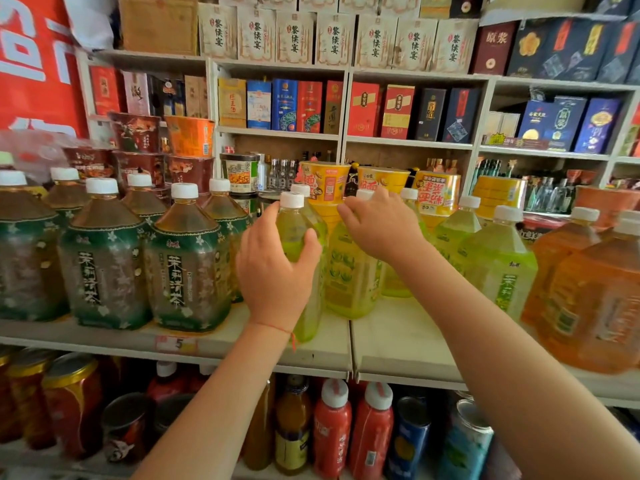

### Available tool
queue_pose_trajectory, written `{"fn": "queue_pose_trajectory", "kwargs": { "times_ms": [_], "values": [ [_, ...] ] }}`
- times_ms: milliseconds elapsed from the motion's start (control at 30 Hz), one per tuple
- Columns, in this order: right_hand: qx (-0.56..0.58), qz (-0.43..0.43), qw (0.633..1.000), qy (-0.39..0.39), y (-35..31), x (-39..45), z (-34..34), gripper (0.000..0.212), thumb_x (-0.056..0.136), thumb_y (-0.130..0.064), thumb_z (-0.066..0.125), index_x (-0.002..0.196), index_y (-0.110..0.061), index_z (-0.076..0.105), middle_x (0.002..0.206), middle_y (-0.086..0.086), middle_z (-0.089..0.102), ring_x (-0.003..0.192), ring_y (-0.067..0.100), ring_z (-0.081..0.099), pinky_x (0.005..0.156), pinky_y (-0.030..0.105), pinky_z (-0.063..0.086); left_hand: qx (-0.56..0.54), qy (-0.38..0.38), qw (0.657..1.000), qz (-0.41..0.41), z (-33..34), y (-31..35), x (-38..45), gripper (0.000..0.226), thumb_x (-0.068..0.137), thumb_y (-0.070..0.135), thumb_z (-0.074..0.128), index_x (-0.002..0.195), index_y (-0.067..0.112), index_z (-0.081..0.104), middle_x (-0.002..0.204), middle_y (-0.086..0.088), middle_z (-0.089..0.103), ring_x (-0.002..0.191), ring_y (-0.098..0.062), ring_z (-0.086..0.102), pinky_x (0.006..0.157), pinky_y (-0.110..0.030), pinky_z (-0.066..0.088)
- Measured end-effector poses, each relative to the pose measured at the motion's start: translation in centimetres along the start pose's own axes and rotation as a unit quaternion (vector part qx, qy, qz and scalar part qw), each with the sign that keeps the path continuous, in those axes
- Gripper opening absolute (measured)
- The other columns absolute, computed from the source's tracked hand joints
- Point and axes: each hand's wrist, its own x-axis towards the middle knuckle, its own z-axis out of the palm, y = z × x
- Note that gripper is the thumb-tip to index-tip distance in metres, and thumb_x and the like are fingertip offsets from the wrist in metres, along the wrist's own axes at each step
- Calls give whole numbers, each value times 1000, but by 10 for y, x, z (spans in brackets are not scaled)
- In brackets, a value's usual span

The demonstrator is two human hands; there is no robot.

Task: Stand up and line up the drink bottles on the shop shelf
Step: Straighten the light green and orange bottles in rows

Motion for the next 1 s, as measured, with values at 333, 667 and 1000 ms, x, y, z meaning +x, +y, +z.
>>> {"fn": "queue_pose_trajectory", "kwargs": {
  "times_ms": [333, 667, 1000],
  "values": [
    [259, 73, 963, 15, 24, -29, -38, 43, 99, -55, 47, 86, -16, 55, 74, -3, 59, 67, 15, 56, 60, 32, 43, -107, -206, 970, 69, 30, 70, -35, 75, 88, 32, 70, 149, 10, 32, 151, -12, 39, 142, -26, 36, 117, -42, 35],
    [333, 215, 917, 42, 78, -5, -5, 48, 102, -11, 46, 147, -7, 33, 145, 13, 44, 124, 29, 48, 88, 33, 40, -19, -222, 974, -43, 66, 84, 12, 43, 84, 55, 67, 100, 20, 49, 82, 8, 55, 74, -19, 58, 49, -27, 33],
    [317, 203, 926, 34, 79, 26, 21, 38, 102, -21, 53, 137, -6, 49, 131, 12, 58, 120, 30, 55, 86, 33, 42, 1, -219, 975, -34, 62, 87, 11, 36, 85, 52, 65, 97, 27, 43, 77, 14, 46, 70, -13, 50, 48, -24, 29]
  ]
}}
